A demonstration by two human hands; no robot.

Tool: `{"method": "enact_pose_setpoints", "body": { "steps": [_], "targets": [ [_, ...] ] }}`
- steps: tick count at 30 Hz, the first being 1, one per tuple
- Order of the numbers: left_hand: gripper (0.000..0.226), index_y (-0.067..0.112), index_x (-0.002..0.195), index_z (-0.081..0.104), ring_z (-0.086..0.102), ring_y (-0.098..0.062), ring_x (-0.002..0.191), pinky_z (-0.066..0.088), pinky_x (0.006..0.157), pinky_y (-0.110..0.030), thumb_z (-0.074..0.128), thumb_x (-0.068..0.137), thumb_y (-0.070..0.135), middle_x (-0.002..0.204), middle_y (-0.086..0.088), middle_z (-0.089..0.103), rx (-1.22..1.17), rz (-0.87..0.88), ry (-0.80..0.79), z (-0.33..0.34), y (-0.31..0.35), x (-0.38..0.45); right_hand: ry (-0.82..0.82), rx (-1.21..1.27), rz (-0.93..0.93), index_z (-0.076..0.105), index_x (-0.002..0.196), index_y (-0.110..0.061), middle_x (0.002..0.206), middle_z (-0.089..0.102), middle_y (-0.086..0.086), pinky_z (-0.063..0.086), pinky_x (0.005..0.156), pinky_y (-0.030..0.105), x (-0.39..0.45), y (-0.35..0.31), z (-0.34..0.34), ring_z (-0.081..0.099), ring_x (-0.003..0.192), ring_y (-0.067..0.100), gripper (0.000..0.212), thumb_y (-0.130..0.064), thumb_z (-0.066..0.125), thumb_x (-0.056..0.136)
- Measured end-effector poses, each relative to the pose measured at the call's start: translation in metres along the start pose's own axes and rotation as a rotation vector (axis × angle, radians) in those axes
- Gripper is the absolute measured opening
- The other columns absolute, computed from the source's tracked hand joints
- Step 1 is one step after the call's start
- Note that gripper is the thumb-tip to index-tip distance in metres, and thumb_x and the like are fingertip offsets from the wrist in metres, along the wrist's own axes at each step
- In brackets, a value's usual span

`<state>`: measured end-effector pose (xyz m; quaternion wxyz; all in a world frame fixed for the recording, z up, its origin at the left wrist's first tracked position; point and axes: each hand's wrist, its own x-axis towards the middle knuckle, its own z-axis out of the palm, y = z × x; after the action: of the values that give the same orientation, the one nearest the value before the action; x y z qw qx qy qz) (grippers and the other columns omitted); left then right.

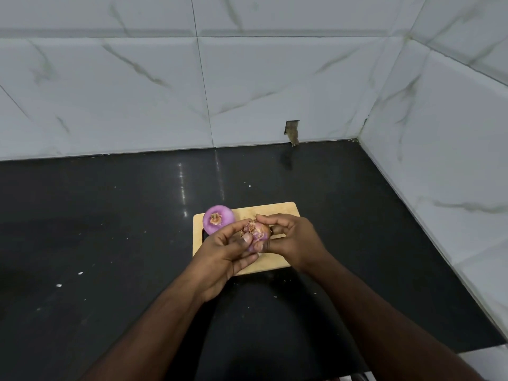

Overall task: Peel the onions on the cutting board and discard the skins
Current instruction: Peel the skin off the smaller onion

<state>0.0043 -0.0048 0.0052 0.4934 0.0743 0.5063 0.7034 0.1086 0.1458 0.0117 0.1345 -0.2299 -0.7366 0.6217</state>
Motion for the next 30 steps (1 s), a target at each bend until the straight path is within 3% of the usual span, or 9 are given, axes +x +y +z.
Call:
{"method": "enact_pose_setpoints", "body": {
  "steps": [3, 6, 9, 17, 24, 27, 30],
  "targets": [
    [0.042, 0.008, 0.134, 0.062, 0.075, -0.022, 0.097, 0.062, 0.087, -0.035, 0.059, 0.094, -0.004, 0.120, -0.016, 0.073, -0.039, 0.016, 0.016, 0.002, -0.004, 0.002, -0.013, 0.085, 0.031, 0.072, 0.111, -0.017, 0.095, 0.078, 0.002, 0.056, 0.086, 0.023, 0.001, 0.000, -0.002, 0.073, 0.093, 0.012, 0.050, 0.002, 0.087, 0.067],
    [0.045, 0.011, 0.133, 0.064, 0.072, -0.028, 0.109, 0.061, 0.086, -0.034, 0.060, 0.091, -0.007, 0.126, -0.015, 0.071, -0.053, 0.028, 0.019, 0.003, -0.008, 0.003, -0.030, 0.263, 0.109, 0.070, 0.109, -0.005, 0.102, 0.075, 0.013, 0.061, 0.079, 0.032, 0.002, -0.002, -0.008, 0.073, 0.092, 0.019, 0.033, 0.007, 0.076, 0.078],
    [0.049, 0.012, 0.133, 0.065, 0.069, -0.029, 0.116, 0.060, 0.092, -0.037, 0.060, 0.091, -0.011, 0.126, -0.012, 0.072, 0.005, 0.060, 0.009, 0.004, -0.010, 0.005, -0.102, 0.247, 0.140, 0.064, 0.123, -0.002, 0.115, 0.070, 0.016, 0.060, 0.076, 0.030, 0.003, -0.003, -0.011, 0.071, 0.097, 0.018, 0.042, 0.005, 0.073, 0.082],
    [0.046, 0.013, 0.125, 0.069, 0.069, -0.027, 0.116, 0.059, 0.092, -0.038, 0.064, 0.088, -0.014, 0.126, -0.010, 0.071, 0.092, 0.086, 0.052, 0.003, -0.015, 0.007, -0.112, 0.328, 0.229, 0.068, 0.116, -0.002, 0.100, 0.074, 0.012, 0.061, 0.074, 0.028, 0.003, -0.002, -0.016, 0.074, 0.086, 0.017, 0.037, 0.011, 0.070, 0.081],
    [0.048, 0.016, 0.124, 0.069, 0.071, -0.019, 0.108, 0.060, 0.089, -0.032, 0.065, 0.088, -0.015, 0.118, -0.008, 0.075, 0.253, 0.129, 0.046, 0.005, -0.012, 0.006, -0.094, 0.389, 0.295, 0.072, 0.107, -0.006, 0.104, 0.073, 0.015, 0.062, 0.079, 0.037, 0.002, 0.002, -0.017, 0.073, 0.094, 0.026, 0.025, 0.006, 0.068, 0.086],
    [0.052, 0.017, 0.128, 0.068, 0.070, -0.015, 0.108, 0.058, 0.089, -0.028, 0.069, 0.086, -0.013, 0.117, -0.003, 0.075, 0.407, 0.183, 0.062, 0.005, -0.011, 0.005, -0.129, 0.299, 0.300, 0.069, 0.112, -0.008, 0.109, 0.073, 0.013, 0.061, 0.081, 0.039, 0.002, 0.001, -0.019, 0.073, 0.098, 0.027, 0.022, -0.005, 0.069, 0.090],
    [0.057, 0.018, 0.129, 0.066, 0.071, -0.012, 0.109, 0.056, 0.088, -0.024, 0.074, 0.082, -0.013, 0.116, 0.002, 0.076, 0.501, 0.218, 0.067, 0.007, -0.009, 0.006, -0.149, 0.022, 0.188, 0.070, 0.110, -0.019, 0.106, 0.073, 0.004, 0.060, 0.087, 0.036, 0.004, -0.002, -0.018, 0.072, 0.098, 0.020, 0.033, -0.010, 0.081, 0.080]
  ]
}}
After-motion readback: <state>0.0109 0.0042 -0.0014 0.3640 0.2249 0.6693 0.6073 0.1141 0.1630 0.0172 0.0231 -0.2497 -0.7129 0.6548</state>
